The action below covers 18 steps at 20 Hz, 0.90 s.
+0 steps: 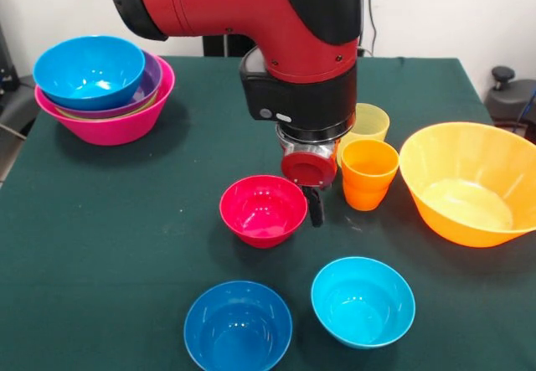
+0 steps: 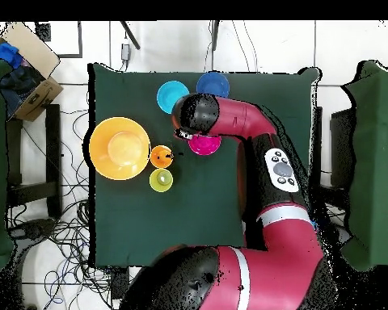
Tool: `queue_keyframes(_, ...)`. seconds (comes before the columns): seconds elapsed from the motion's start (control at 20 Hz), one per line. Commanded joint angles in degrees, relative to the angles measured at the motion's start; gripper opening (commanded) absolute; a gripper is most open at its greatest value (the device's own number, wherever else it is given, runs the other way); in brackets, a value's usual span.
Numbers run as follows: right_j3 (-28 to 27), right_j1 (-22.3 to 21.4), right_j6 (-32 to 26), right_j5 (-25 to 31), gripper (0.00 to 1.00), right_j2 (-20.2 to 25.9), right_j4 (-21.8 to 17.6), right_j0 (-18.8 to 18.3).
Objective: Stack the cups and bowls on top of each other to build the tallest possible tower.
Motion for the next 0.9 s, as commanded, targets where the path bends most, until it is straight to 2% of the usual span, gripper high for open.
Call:
queue_keyframes(0.05, -1.80, 4.29, 6.44, 1.11, 1.00, 4.02, 0.00, -0.18)
queue_keyframes(0.35, -1.90, 4.16, 4.82, 2.34, 1.00, 3.66, -0.98, -0.24)
queue_keyframes(0.6, -6.19, 5.08, 0.81, 7.13, 1.00, 0.07, -6.32, 2.66)
queue_keyframes(0.9, -7.47, 5.62, -1.05, 9.16, 1.00, -1.19, -8.87, 3.57)
